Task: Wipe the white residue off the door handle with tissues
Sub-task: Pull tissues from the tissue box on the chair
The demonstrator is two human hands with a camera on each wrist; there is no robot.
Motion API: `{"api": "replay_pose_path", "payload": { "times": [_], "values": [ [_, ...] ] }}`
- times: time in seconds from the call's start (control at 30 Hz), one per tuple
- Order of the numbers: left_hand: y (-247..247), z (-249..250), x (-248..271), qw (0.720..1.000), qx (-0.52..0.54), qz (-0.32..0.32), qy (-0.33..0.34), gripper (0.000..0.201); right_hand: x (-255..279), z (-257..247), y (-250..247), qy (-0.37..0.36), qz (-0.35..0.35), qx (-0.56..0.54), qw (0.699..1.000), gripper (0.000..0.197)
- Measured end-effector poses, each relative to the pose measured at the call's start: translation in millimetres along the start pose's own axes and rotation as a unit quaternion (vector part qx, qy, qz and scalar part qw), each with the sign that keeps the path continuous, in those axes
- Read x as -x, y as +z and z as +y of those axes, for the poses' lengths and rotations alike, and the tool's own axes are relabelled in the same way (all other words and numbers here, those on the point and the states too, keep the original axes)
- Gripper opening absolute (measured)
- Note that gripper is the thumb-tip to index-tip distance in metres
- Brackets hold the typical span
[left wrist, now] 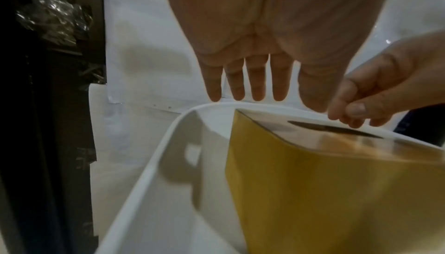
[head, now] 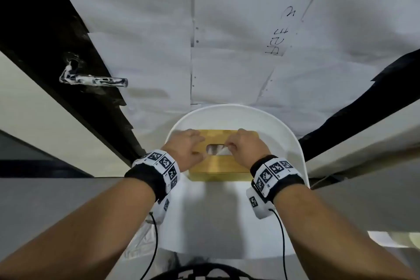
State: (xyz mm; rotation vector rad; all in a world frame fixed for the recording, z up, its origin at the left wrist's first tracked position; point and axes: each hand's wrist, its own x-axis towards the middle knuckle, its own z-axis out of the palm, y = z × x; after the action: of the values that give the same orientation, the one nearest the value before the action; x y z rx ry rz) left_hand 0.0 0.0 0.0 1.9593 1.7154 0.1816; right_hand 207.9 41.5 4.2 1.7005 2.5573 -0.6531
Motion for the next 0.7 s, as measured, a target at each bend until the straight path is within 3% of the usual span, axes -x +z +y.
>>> {"api": "replay_pose_path", "payload": {
  "times": [0.17, 0.33, 0.6, 0.7],
  "values": [
    [10, -1, -6, 0.998, -0.011, -0.059, -0.002, 0.079, -1, 7, 10, -0.006, -0.028, 0.055, 0.998, 0.030],
    [13, -9, -12, 0.997, -0.010, -0.078, -0.009, 0.084, -1, 4, 12, -0.027, -0.057, 0.121, 0.991, 0.042],
    [16, -8, -11, 0.997, -0.013, -0.077, -0.009, 0.082, -14, -11, 2, -0.039, -0.121, 0.213, 0.969, 0.035],
    [17, -6, -10, 0.997, -0.009, -0.069, -0.010, 0.080, -14, -12, 3, -0.035, -0.127, 0.185, 0.974, 0.034]
  ]
}}
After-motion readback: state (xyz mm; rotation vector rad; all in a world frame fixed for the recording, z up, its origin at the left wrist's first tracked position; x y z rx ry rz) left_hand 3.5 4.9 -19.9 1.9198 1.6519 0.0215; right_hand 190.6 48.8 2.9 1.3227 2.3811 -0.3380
